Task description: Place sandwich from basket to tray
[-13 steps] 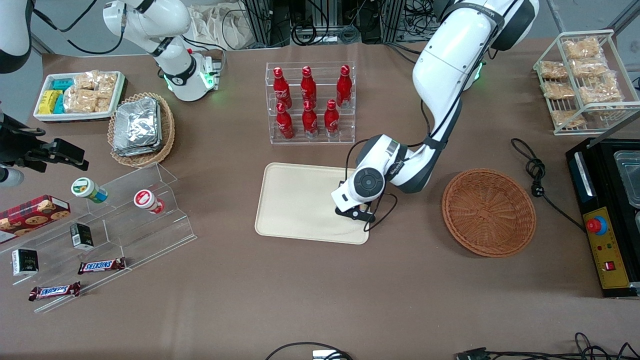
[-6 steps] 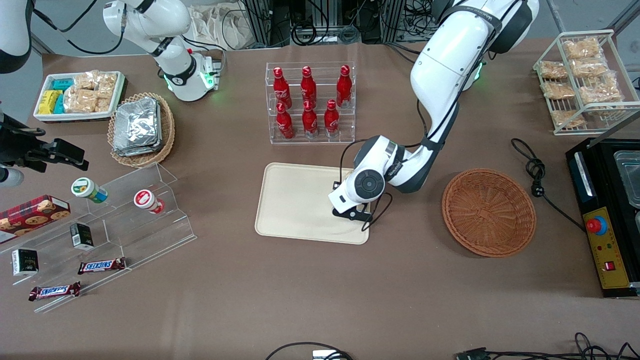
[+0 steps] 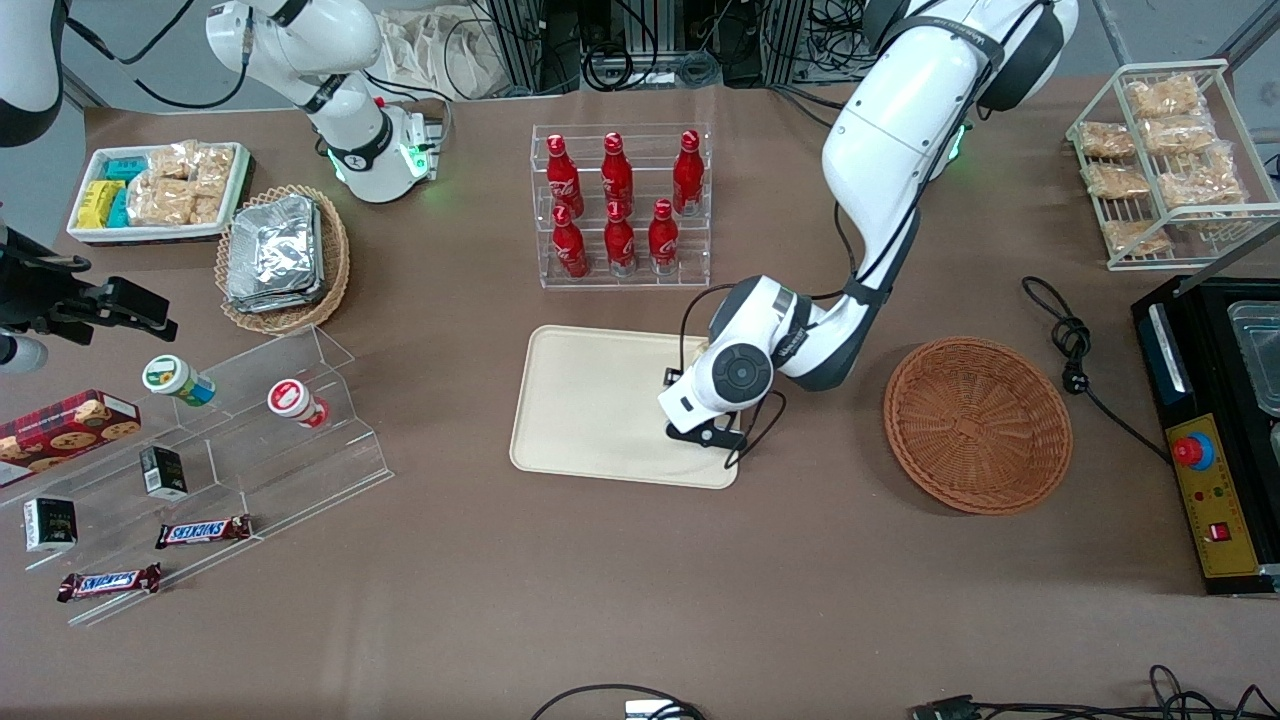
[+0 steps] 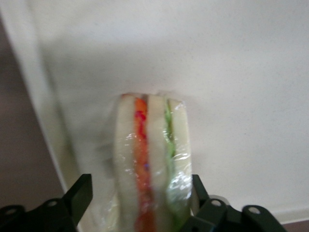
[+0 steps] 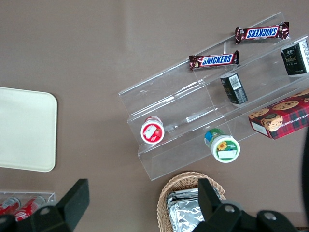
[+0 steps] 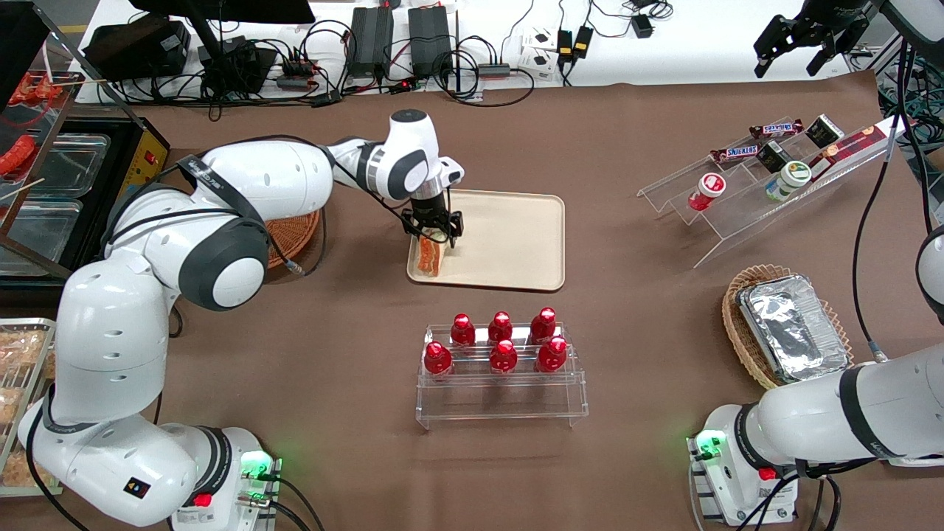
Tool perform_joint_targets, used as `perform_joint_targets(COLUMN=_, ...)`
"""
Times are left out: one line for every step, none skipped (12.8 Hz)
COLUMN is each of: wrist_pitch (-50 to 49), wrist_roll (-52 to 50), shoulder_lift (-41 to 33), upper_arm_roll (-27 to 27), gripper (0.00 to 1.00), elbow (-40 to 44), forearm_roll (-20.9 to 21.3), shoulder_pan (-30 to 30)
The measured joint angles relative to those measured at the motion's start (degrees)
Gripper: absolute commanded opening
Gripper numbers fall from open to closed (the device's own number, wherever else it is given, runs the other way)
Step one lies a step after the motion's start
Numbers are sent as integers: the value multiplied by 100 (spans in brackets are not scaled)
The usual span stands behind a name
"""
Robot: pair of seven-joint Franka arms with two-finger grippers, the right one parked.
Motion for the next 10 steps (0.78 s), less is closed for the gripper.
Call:
perform_joint_targets(wrist_pitch=-388, wrist_roll=98, shoulder_lift=-114, upper_arm_roll=9, gripper=100, elbow=146, forearm_roll=0, shoulder_pan=157)
perform_joint_targets(wrist_pitch=-872, wrist_roll=265, shoulder_lift=-270, upper_arm_roll=15, gripper=100, elbow=321, forearm_roll=0, shoulder_pan=361)
perform_joint_targets(wrist_pitch=-1374, wrist_roll=445, shoulder_lift=-447, upper_arm_roll=19, gripper=100, elbow=517, forearm_roll=0, shoulder_pan=579)
perform_joint_targets(wrist_pitch=-1834, wrist_roll=604, shoulder_lift=-641, upper_arm_roll=21, gripper=100, elbow=701, forearm_roll=0, shoulder_pan=785)
perform_joint_targets(wrist_pitch=-2167, wrist_roll=712, shoulder_lift=-842, upper_arm_roll=23, gripper=100, elbow=840, forearm_roll=0, shoulder_pan=955)
perform_joint_targets(wrist_pitch=-2360, wrist_roll=761, shoulder_lift=-1053, upper_arm_roll=25, gripper=100, elbow=919, forearm_roll=1, shoulder_pan=1076)
perform_joint_targets(wrist_pitch=-2495, wrist_roll=769, shoulder_lift=-1268, upper_arm_roll=30, gripper=100, elbow=947, forearm_roll=2, shoulder_pan=1159)
perform_joint_targets(wrist_pitch=-2657, wrist_roll=769, shoulder_lift=-1473, upper_arm_roll=35, gripper=100, elbow=959, forearm_roll=21, shoulder_pan=1228)
perform_joint_targets(wrist_pitch=-2835, wrist_roll=769, shoulder_lift=-1682, upper_arm_roll=44, gripper=100, elbow=978, forearm_roll=113, shoulder_pan=1322)
perform_joint_targets(wrist_pitch=-2997, wrist_roll=772, shoulder_lift=-1914, upper_arm_roll=48, gripper=100, elbow=995, forearm_roll=329, shoulder_pan=1438)
